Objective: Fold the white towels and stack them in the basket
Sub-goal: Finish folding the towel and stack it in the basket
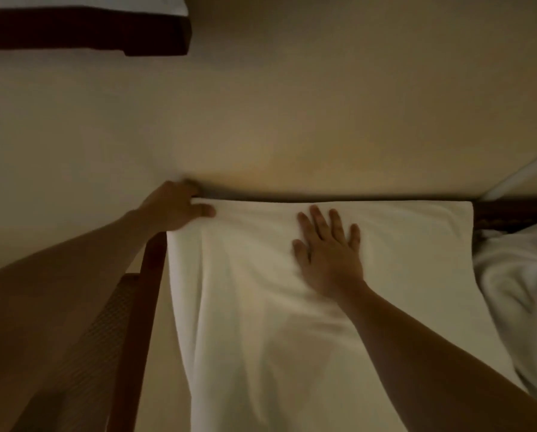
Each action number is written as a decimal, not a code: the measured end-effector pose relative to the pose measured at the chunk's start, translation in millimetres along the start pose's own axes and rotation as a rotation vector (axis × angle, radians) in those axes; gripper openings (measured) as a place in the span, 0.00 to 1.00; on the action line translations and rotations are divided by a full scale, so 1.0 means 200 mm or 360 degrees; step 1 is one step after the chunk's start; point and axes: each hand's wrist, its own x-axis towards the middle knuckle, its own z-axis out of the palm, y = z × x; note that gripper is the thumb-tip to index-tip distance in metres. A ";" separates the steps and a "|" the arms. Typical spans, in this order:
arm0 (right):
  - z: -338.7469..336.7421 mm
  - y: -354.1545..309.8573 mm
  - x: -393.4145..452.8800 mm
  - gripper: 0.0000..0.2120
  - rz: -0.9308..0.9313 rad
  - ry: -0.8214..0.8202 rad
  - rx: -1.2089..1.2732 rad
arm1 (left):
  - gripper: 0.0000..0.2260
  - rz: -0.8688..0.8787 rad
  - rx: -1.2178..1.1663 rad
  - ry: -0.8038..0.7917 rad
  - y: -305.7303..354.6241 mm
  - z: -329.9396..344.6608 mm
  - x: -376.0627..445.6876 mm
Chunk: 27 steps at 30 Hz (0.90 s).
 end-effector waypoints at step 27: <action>0.18 -0.32 -0.80 0.23 -0.0169 0.0495 -0.0029 | 0.25 -0.0725 -0.1599 0.0344 0.07 0.57 -1.14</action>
